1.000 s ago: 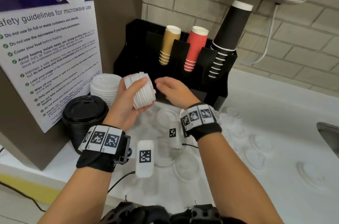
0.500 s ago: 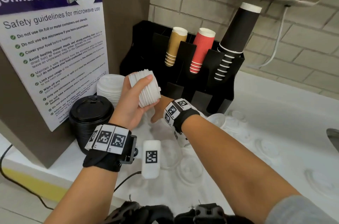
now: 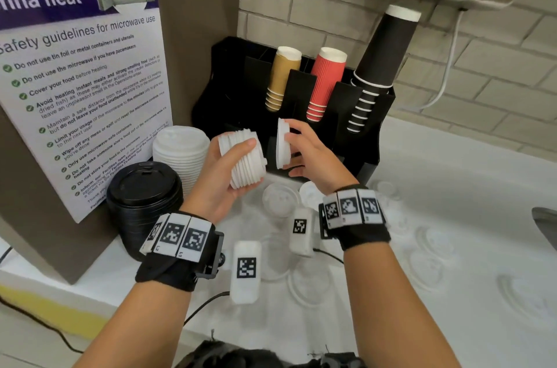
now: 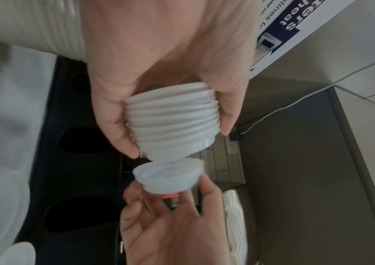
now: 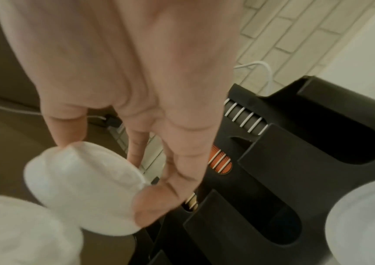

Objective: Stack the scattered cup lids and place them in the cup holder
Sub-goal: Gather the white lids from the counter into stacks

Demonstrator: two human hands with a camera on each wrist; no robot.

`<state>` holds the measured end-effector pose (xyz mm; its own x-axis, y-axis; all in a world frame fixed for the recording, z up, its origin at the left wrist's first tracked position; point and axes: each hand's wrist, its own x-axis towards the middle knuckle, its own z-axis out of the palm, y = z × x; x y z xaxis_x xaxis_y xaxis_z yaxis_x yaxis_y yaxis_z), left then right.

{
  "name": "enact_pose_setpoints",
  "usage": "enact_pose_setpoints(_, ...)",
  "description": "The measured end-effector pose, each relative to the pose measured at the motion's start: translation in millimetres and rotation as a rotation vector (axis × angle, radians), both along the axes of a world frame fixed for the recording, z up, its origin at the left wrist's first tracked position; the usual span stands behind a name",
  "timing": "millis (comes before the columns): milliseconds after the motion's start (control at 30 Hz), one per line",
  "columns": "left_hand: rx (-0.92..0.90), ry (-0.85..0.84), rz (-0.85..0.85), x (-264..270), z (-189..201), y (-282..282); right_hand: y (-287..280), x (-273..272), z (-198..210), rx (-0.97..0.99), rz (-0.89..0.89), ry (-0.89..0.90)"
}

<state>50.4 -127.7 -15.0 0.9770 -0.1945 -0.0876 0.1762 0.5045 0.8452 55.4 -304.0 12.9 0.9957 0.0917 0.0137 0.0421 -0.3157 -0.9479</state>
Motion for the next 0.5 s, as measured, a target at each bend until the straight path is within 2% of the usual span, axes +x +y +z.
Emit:
enact_pose_setpoints(67,0.012,0.028,-0.034,-1.0,-2.1,-2.1,-1.1,-11.7,1.1,0.049,0.017,-0.033)
enact_pose_setpoints(267,0.033,0.056,-0.121,-1.9,-5.2,-5.7,-1.9,-26.3,4.6,0.038,0.103,-0.076)
enact_pose_setpoints(500,0.057,0.027,-0.122,-3.6,-3.2,-4.8,5.0,-28.8,4.7,0.015,0.164,-0.092)
